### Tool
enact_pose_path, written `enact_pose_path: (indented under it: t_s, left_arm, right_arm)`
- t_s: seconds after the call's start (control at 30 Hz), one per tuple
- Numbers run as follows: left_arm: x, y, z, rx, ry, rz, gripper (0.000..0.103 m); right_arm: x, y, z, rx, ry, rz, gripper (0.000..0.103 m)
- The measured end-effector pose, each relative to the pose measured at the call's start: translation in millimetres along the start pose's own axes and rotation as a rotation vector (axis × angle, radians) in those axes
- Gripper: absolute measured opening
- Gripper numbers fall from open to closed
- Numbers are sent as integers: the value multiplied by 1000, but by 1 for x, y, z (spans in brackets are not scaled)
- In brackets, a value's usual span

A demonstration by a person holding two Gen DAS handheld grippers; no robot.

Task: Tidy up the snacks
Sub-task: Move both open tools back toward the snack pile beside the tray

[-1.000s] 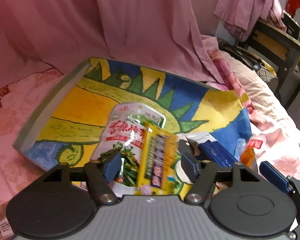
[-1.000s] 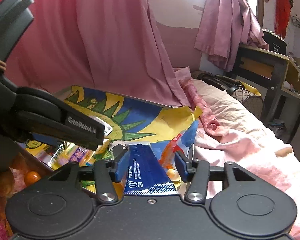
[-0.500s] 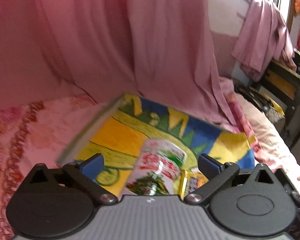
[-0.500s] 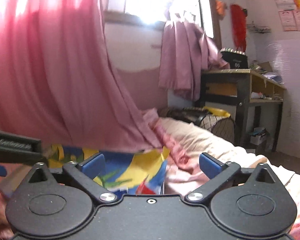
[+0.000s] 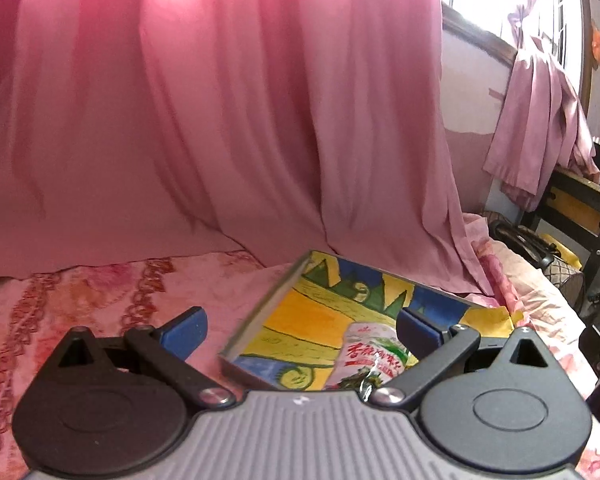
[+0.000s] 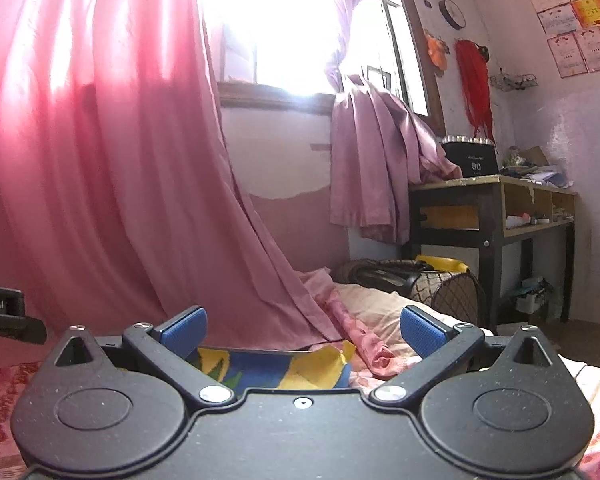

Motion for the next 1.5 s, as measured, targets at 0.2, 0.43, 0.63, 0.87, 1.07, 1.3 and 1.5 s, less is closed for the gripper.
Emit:
enact_pose_path:
  t_s: [0.2, 0.43, 0.63, 0.87, 1.07, 1.3, 1.5]
  left_arm:
    - [15, 8, 40, -46, -11, -18, 103]
    - [28, 20, 77, -74, -8, -88, 103]
    - [46, 34, 106, -85, -8, -129, 103]
    - [58, 46, 132, -144, 15, -176, 103]
    - [68, 58, 145, -144, 35, -182, 103]
    - [87, 86, 143, -57, 33, -186, 103]
    - [100, 103, 132, 10, 30, -203, 103]
  right_arm:
    - [9, -6, 42, -32, -47, 18, 102]
    - [37, -13, 81, -77, -109, 80, 102]
    - [49, -11, 118, -115, -141, 96, 102]
    - [61, -2, 157, -127, -148, 146, 102]
    - [72, 16, 179, -50, -159, 152, 102]
    - [90, 38, 194, 15, -173, 206, 102]
    - [103, 57, 188, 81, -174, 254, 102]
Point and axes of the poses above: each gripper's, at about its wrist camera, not at the fingertips, and z roughly against the way its jaws point, x to its left, y to its underside, the point moved 7 cm from there along -z, roughly the way its jaws point, and after that the axes turned 7 degrees about y, right-handed, at the moved point
